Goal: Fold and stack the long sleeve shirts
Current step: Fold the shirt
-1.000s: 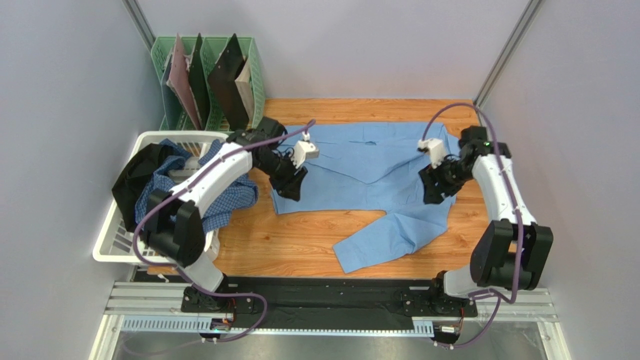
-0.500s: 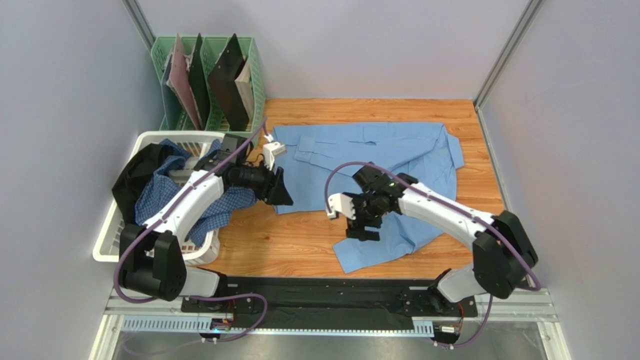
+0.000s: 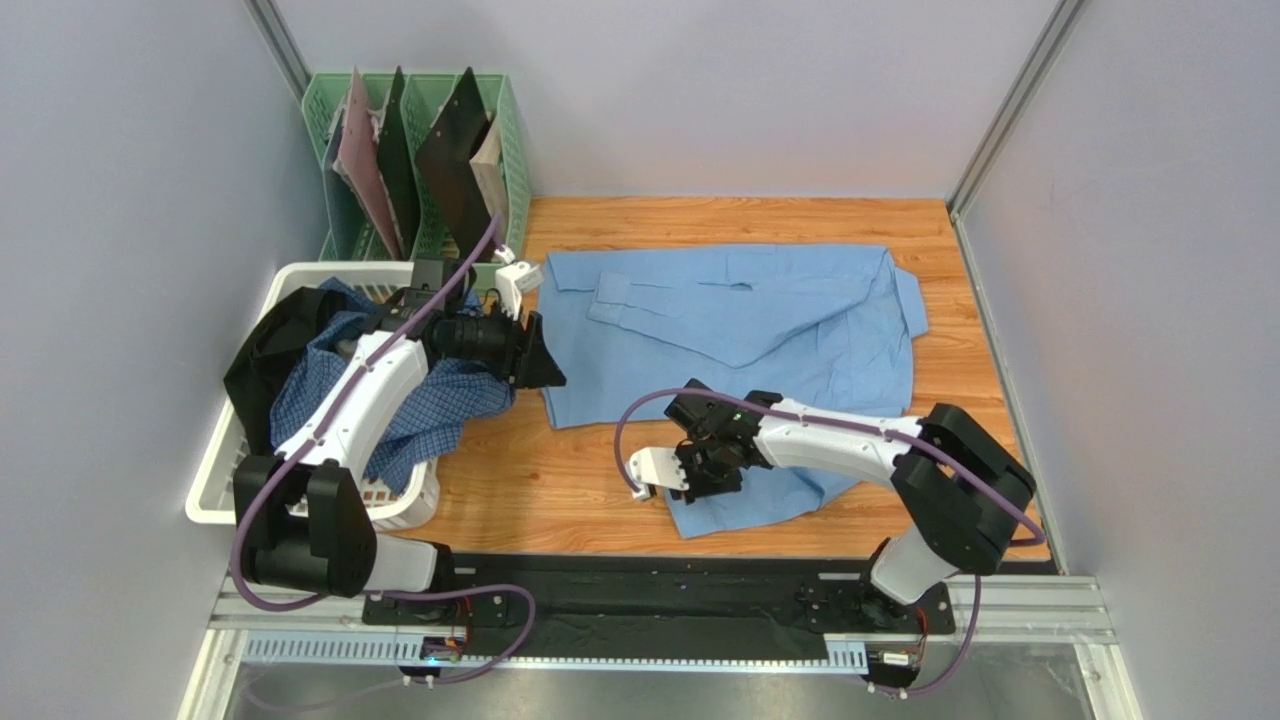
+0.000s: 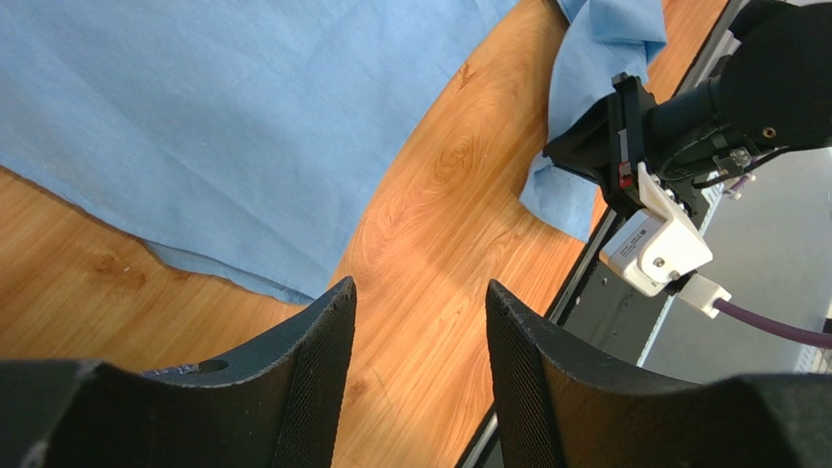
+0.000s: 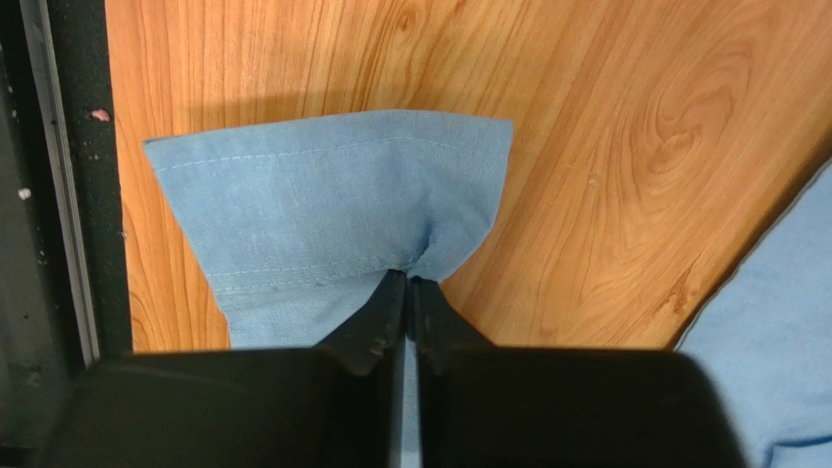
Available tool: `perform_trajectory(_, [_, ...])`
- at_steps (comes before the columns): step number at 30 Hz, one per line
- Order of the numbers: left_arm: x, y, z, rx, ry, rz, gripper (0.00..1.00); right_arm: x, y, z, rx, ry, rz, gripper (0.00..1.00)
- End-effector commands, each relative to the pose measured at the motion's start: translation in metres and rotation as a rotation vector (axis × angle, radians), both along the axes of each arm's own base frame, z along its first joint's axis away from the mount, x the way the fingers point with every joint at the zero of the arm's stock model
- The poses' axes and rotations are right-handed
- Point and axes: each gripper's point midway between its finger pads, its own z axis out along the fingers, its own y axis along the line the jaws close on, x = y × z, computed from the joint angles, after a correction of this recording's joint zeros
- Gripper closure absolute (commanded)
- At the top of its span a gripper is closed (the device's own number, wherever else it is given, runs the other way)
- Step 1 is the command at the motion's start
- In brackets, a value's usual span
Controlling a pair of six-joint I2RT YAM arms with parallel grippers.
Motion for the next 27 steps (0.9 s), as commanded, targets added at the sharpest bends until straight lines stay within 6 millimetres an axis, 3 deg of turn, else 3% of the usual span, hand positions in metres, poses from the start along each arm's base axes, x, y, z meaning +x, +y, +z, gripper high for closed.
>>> perform_trajectory(1, [0.009,-0.002,0.019,-0.026,-0.083,-0.03,0.43,0.008,-0.002,0.007,0.032,-0.07,-0.091,1.0])
perform_trajectory(3, [0.013,-0.004,0.023,-0.037,-0.11,-0.032,0.43,0.025,0.005,0.042,0.124,-0.08,-0.217,1.0])
perform_trajectory(4, [0.014,-0.005,0.025,-0.041,-0.124,-0.036,0.43,0.04,0.003,0.076,0.235,-0.106,-0.295,1.0])
perform_trajectory(6, [0.018,-0.009,0.032,-0.055,-0.158,-0.041,0.43,0.057,0.004,0.124,0.373,-0.134,-0.423,1.0])
perform_trajectory(7, [0.015,-0.017,0.035,-0.058,-0.175,-0.068,0.42,0.068,-0.007,0.151,0.443,-0.174,-0.494,1.0])
perform_trajectory(12, [0.005,-0.057,0.045,-0.028,-0.281,-0.189,0.38,0.081,-0.052,0.21,0.591,-0.312,-0.755,1.0])
perform_trajectory(13, [0.001,-0.069,0.046,-0.032,-0.288,-0.221,0.38,0.088,-0.073,0.215,0.592,-0.381,-0.869,1.0])
perform_trajectory(14, [0.002,-0.074,0.048,-0.033,-0.297,-0.227,0.37,0.09,-0.088,0.238,0.66,-0.478,-0.937,1.0])
perform_trajectory(16, [0.007,-0.085,0.05,-0.043,-0.313,-0.218,0.31,0.094,-0.121,0.257,0.705,-0.6,-1.125,1.0])
perform_trajectory(18, [0.012,-0.096,0.053,-0.085,-0.303,-0.219,0.29,0.084,-0.138,0.275,0.769,-0.635,-1.209,1.0])
perform_trajectory(22, [0.005,-0.133,0.077,-0.178,-0.325,-0.327,0.26,0.055,-0.125,0.281,0.881,-0.508,-1.146,1.0])
perform_trajectory(25, [-0.009,-0.161,0.093,-0.203,-0.377,-0.408,0.23,0.048,-0.129,0.27,0.893,-0.513,-1.142,1.0])
perform_trajectory(27, [-0.012,-0.168,0.091,-0.178,-0.387,-0.423,0.23,0.049,-0.134,0.267,0.874,-0.533,-1.162,1.0])
